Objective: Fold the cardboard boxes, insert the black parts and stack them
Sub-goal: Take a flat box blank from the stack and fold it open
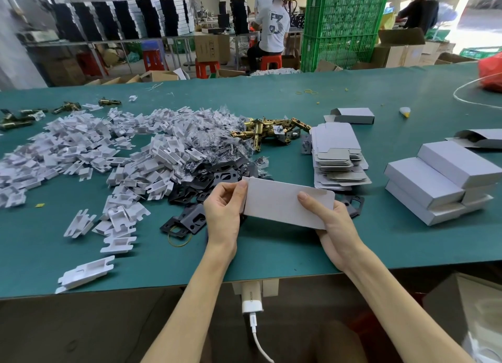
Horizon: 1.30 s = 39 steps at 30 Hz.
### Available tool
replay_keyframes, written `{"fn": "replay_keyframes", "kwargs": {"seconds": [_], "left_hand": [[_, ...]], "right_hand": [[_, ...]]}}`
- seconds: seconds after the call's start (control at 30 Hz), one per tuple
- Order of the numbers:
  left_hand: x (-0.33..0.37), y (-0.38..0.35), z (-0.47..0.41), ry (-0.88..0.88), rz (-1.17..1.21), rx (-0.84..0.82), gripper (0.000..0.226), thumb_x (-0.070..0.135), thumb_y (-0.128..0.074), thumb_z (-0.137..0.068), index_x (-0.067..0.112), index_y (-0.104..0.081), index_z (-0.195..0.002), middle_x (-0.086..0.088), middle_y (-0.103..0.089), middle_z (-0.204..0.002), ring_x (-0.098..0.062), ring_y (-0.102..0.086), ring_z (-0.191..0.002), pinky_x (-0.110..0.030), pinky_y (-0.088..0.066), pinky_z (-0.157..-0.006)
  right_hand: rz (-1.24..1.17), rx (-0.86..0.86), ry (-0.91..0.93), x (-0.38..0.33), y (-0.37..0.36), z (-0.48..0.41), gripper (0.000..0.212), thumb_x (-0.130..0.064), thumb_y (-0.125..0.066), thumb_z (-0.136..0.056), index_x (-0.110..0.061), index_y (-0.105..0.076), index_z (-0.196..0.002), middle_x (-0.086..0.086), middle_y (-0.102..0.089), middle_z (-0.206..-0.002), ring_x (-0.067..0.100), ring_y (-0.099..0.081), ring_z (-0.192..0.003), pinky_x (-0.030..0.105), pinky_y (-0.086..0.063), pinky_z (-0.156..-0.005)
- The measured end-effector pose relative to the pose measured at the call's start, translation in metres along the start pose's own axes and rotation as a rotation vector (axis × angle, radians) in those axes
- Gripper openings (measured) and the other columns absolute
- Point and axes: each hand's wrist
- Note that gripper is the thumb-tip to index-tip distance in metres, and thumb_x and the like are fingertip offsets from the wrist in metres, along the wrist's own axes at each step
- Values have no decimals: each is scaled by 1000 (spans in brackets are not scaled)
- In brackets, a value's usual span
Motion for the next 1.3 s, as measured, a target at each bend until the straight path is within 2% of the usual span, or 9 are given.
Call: {"fn": "replay_keyframes", "kwargs": {"seconds": [0.17,0.27,0.33,0.47,0.7,0.93,1.1,1.23,1.3], "left_hand": [[1,1,0,33,-3,-20,18,26,-74,-96,29,-77,-79,9,-72,-76,-3,-62,-71,-17,-48,-63],[2,1,1,42,26,-30,14,27,-74,-96,29,-80,-83,10,-73,-77,-2,-62,-70,-16,-48,-62],[4,1,2,60,40,-64,9,28,-73,-96,29,-81,-96,9,-76,-85,-5,-65,-77,-22,-52,-67],[5,-2,4,103,62,-198,29,17,-64,-102,20,-73,-129,-4,-76,-123,-21,-71,-109,-41,-62,-93],[4,-4,5,77,25,-144,26,12,-63,-102,26,-73,-123,-1,-78,-119,-17,-72,-108,-32,-61,-91],[7,-4,4,103,30,-176,29,15,-61,-102,22,-72,-129,0,-74,-127,-27,-67,-124,-42,-56,-104],[9,-4,6,90,-33,-246,34,12,-51,-108,28,-67,-134,6,-71,-133,-17,-65,-126,-40,-52,-109],[9,-5,7,42,-108,-327,45,2,-51,-107,16,-53,-149,7,-63,-144,-9,-57,-135,-32,-45,-116],[10,-4,8,41,-121,-344,48,0,-52,-106,12,-49,-152,8,-61,-146,-6,-55,-136,-29,-43,-116]], "right_hand": [[7,11,6,1,0,0,36,-20,-78,-78,-2,-72,-109,12,-77,-106,17,-74,-91,23,-58,-72],[8,23,9,0,0,1,35,-21,-78,-78,-3,-72,-108,11,-77,-105,16,-74,-90,23,-58,-72],[-10,46,10,0,0,1,32,-22,-78,-77,-6,-73,-104,8,-78,-101,14,-74,-88,21,-57,-71],[-62,91,20,-1,-1,1,32,-23,-77,-77,-7,-71,-105,4,-78,-99,11,-73,-88,20,-57,-72],[-23,83,12,0,-2,1,33,-25,-78,-76,-8,-71,-103,2,-78,-95,9,-73,-84,18,-56,-69],[-30,116,26,1,-1,0,36,-27,-80,-74,-10,-68,-103,-1,-78,-92,7,-73,-84,18,-56,-69],[-9,146,20,3,-3,-1,51,-32,-80,-73,-10,-63,-115,-1,-76,-98,7,-71,-89,18,-56,-72],[33,89,53,5,-4,-1,31,-30,-74,-80,-14,-69,-107,-5,-77,-95,4,-71,-86,16,-55,-71],[60,73,65,6,-3,-2,30,-32,-73,-81,-16,-70,-107,-6,-77,-98,4,-71,-89,16,-55,-74]]}}
Point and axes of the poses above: each hand's wrist, its own z-axis away from the middle knuckle, its own y-axis out of the back of the hand, x = y × z
